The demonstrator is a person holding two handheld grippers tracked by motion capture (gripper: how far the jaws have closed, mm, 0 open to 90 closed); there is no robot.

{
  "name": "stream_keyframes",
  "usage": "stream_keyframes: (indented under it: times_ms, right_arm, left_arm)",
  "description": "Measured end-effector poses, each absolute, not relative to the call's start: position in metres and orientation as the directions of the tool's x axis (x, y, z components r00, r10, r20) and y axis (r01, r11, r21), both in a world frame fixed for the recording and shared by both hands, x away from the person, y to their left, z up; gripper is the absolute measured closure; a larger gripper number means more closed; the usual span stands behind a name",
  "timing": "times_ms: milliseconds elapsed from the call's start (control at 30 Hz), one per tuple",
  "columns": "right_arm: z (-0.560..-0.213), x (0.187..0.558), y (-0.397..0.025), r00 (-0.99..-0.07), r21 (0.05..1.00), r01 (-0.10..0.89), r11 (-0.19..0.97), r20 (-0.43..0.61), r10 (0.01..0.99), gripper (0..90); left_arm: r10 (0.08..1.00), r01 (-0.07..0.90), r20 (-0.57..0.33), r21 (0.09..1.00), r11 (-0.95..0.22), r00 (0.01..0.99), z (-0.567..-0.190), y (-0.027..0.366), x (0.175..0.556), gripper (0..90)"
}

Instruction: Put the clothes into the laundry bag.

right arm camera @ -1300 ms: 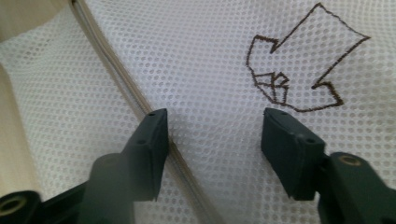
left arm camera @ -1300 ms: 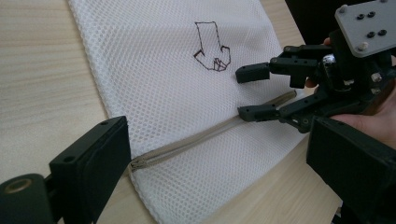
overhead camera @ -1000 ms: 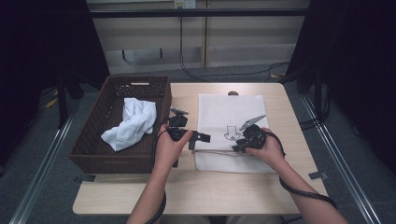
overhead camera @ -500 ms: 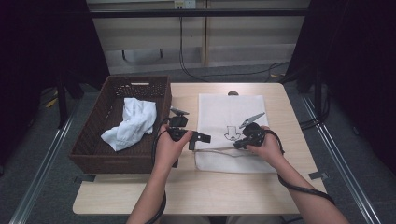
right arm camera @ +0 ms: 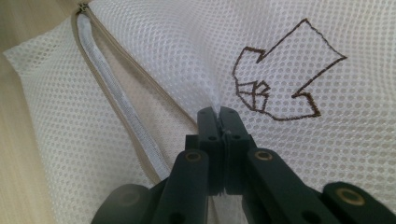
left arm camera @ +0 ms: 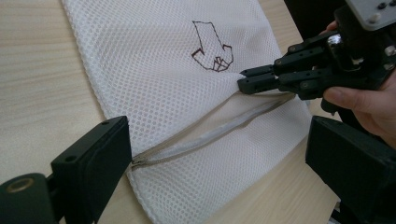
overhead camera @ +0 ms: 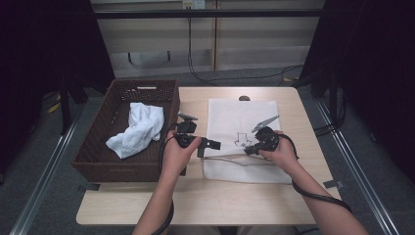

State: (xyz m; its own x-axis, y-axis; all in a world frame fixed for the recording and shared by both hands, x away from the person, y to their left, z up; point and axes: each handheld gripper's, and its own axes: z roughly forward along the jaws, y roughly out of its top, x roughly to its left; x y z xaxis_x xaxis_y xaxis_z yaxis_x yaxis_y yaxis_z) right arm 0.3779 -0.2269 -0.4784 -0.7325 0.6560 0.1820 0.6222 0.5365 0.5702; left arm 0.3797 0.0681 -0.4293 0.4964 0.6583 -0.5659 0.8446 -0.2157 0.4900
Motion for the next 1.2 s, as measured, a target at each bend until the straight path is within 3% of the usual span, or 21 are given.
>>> stream_keyframes:
  times_ms: [1200]
  right_arm:
    - [-0.427, 0.388, -0.23, -0.766, 0.598, 0.571, 0.562, 0.141, 0.628, 90.0]
  left_arm:
    - [0.672, 0.829, -0.527, 0.502, -0.247, 0.519, -0.43, 0.068, 0.379, 7.6]
